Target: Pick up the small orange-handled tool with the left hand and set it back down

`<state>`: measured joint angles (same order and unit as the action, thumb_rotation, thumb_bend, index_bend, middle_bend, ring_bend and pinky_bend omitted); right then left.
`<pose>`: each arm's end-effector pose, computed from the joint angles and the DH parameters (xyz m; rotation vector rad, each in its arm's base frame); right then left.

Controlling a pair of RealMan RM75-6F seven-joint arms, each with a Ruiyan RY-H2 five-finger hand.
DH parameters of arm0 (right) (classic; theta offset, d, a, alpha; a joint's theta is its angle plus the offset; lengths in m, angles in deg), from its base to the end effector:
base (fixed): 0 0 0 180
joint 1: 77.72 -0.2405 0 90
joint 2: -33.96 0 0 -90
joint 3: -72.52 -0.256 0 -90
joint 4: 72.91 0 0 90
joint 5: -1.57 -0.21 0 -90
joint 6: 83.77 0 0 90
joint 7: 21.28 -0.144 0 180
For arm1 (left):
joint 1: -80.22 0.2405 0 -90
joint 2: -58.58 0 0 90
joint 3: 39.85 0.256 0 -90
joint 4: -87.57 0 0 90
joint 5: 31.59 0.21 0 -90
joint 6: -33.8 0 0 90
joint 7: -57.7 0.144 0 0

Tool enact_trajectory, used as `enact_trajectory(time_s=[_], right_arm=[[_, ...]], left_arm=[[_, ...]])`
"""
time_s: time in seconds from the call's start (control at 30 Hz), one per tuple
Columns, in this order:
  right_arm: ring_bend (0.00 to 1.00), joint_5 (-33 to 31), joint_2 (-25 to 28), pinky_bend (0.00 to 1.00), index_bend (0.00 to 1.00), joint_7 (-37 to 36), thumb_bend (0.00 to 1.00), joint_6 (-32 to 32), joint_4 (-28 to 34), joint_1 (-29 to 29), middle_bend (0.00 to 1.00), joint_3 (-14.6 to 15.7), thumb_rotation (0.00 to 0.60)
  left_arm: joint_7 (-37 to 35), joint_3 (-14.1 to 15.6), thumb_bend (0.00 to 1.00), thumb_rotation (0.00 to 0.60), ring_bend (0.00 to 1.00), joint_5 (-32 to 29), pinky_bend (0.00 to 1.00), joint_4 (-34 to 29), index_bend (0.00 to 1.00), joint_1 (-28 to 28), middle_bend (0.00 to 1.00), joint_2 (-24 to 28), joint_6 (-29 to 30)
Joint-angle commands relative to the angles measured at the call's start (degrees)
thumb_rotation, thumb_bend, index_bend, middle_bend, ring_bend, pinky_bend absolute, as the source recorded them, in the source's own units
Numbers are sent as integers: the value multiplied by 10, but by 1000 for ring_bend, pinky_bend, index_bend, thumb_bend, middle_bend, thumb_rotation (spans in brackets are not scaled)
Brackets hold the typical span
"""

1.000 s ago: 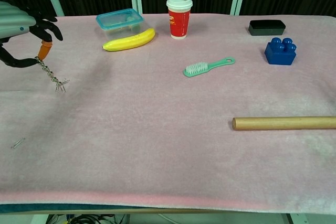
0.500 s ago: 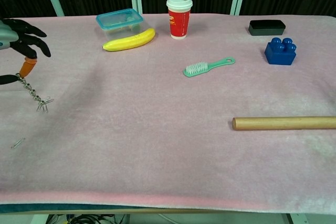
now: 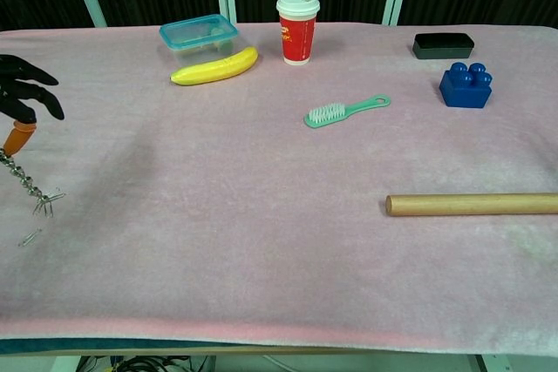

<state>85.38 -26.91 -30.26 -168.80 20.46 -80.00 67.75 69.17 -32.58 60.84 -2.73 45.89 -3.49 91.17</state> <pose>-0.3214 -0.1736 0.1825 1.2627 -1.0039 0.9725 -0.2510 0.2729 0.0917 -2.1842 -0.5636 -0.5713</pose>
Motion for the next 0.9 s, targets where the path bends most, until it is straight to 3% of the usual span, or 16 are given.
enact_trajectory(time_s=[0.03, 0.9], right_arm=[[149, 0, 0, 235, 0, 0, 273, 0, 0, 0, 0, 0, 600], [149, 0, 0, 235, 0, -1, 274, 1, 0, 0, 0, 0, 600]], left_arm=[[1, 3, 416, 600, 0, 3, 0, 6, 575, 3, 199, -4, -3], [7, 14, 416, 600, 0, 21, 0, -1, 575, 6, 199, 9, -28]])
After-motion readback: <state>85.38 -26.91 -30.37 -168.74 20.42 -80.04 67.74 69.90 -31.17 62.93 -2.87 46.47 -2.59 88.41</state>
